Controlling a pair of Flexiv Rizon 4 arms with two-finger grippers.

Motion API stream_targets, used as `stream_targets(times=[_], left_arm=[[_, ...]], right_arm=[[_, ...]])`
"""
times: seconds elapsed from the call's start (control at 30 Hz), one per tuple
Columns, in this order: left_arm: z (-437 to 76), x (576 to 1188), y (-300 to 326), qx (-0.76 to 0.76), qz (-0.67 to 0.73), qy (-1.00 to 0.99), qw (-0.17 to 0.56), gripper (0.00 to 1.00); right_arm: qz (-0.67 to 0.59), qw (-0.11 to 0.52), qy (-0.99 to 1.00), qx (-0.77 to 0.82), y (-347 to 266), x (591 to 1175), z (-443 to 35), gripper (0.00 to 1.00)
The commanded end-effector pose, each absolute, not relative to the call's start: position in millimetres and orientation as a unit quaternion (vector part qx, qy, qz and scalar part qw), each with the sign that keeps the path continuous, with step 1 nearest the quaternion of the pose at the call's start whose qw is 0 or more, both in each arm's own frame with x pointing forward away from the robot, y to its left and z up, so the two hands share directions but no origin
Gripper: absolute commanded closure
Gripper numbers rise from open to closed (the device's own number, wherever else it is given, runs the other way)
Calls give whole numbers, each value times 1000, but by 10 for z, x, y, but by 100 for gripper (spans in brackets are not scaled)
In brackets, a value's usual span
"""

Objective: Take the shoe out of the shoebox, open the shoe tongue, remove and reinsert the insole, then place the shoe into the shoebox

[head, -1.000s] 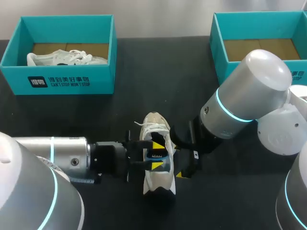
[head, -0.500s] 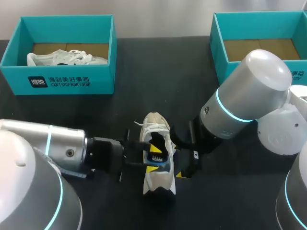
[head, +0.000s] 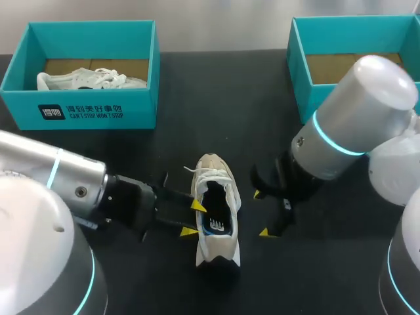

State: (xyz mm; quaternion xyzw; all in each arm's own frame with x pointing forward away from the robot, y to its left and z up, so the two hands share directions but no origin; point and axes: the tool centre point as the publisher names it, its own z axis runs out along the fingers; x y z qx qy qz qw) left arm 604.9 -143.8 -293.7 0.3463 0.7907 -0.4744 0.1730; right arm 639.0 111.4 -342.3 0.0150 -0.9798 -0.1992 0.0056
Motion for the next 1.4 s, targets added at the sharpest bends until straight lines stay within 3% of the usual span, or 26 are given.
stream_targets(times=[0.03, 0.33, 0.5, 0.77, 1.0, 1.1, 1.2, 1.23, 1.27, 1.4], left_arm=[[-2793, 6059, -1249, 376, -449, 800, 130, 58], [-2617, 6153, -1107, 449, -404, 791, 97, 66], [-2481, 6236, -1018, 488, -379, 782, 86, 60], [-2330, 6267, -765, 532, -336, 776, 47, 65], [-2329, 6266, -528, 583, -285, 760, -16, 60], [-2287, 6279, -459, 594, -276, 756, -19, 64], [-2271, 6280, -386, 608, -263, 749, -37, 75], [-2270, 6276, -364, 614, -257, 745, -45, 80], [-2271, 6266, -343, 620, -251, 741, -52, 98], [-2257, 6219, -319, 644, -246, 721, -69, 100]], right_arm=[[-219, 4, -975, 27, 820, 6371, -3215, 0], [-211, 7, -976, 50, 519, 6411, -3011, 0], [-217, 9, -975, 46, 471, 6407, -2991, 0], [-217, 9, -975, 46, 471, 6407, -2991, 0], [-217, 9, -975, 46, 471, 6407, -2991, 0], [-217, 9, -975, 46, 471, 6407, -2991, 0], [-217, 9, -975, 46, 471, 6407, -2991, 0], [-217, 9, -975, 46, 471, 6407, -2991, 0], [-217, 9, -975, 46, 471, 6407, -2991, 0], [-224, 5, -973, 54, 356, 6378, -2975, 0]])
